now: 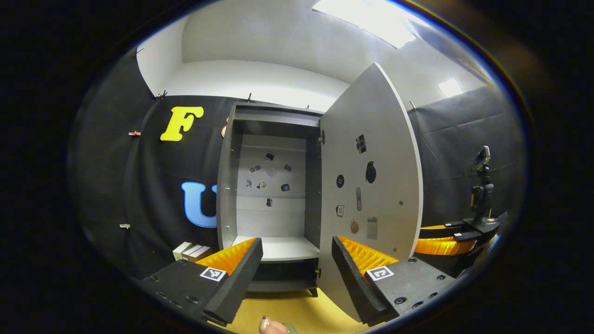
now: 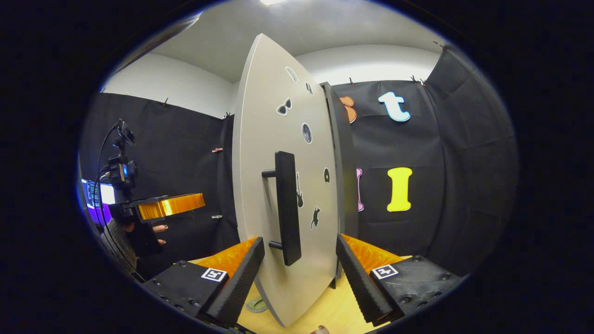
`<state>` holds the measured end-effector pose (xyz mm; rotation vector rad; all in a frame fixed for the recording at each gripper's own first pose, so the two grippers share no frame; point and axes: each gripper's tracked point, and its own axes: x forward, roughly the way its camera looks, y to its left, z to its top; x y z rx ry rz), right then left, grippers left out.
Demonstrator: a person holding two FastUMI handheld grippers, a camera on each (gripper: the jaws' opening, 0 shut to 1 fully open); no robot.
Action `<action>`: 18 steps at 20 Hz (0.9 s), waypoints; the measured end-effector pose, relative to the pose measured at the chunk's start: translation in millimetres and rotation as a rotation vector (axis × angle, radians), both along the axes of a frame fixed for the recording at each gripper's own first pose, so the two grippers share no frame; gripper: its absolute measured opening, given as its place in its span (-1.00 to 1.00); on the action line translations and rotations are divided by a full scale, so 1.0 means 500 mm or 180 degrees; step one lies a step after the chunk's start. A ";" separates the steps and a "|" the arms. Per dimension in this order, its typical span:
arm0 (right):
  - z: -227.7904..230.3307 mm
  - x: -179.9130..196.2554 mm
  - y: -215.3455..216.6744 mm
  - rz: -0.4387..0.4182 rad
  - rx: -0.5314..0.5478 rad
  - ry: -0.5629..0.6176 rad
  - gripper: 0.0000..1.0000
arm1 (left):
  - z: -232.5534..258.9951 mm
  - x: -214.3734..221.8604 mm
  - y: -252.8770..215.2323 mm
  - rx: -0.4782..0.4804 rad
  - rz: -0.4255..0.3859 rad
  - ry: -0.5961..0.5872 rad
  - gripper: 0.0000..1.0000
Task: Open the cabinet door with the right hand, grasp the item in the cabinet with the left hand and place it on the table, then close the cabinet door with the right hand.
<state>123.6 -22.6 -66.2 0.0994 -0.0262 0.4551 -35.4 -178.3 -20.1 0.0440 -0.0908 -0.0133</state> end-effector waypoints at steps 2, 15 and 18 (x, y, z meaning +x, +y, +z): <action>-0.004 -0.003 0.000 -0.0022 -0.0066 0.0012 0.91 | -0.021 -0.015 -0.004 -0.0012 0.0020 0.0071 0.86; 0.017 0.038 0.272 -0.0260 0.0171 -0.0074 0.94 | -0.041 -0.030 0.170 -0.0125 -0.0341 0.0273 0.91; 0.001 0.082 0.350 -0.0302 0.0130 -0.0055 0.95 | -0.038 -0.045 0.237 -0.0054 -0.0299 0.0281 0.90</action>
